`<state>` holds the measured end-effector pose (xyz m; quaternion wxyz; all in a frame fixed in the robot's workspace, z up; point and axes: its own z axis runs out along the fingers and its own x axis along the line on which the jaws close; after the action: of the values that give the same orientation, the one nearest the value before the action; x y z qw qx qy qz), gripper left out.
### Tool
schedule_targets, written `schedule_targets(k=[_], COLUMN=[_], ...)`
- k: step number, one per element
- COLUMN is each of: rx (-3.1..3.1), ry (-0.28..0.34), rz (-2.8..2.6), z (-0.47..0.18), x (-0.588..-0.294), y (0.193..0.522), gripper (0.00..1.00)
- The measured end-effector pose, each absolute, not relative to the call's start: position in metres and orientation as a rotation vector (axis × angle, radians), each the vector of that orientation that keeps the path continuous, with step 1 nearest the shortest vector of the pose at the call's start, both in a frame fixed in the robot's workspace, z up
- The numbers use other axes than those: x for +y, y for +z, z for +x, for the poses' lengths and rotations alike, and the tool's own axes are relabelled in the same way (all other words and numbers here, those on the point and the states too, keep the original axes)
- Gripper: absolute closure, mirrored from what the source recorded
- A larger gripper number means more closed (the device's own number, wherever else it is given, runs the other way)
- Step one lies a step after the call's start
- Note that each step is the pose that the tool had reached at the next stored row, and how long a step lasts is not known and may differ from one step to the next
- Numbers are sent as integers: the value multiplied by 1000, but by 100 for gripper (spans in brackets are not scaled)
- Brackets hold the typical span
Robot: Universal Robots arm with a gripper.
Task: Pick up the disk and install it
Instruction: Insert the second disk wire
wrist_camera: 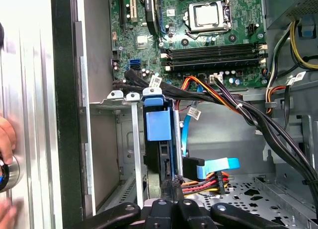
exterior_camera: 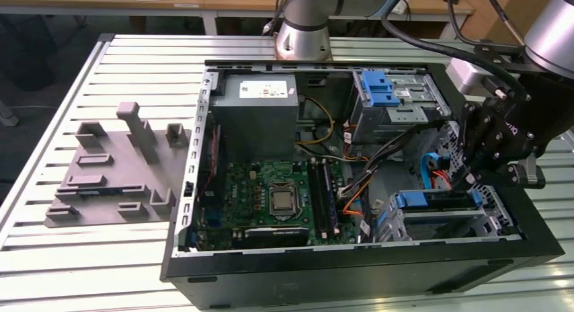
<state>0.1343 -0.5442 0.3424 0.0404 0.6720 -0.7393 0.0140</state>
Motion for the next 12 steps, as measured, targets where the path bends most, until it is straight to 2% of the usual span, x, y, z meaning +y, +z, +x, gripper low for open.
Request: schedule_targets(k=[12], rx=[-2265], ry=[43], rz=[2058], z=[130], x=[-545], y=[342], gripper=[89])
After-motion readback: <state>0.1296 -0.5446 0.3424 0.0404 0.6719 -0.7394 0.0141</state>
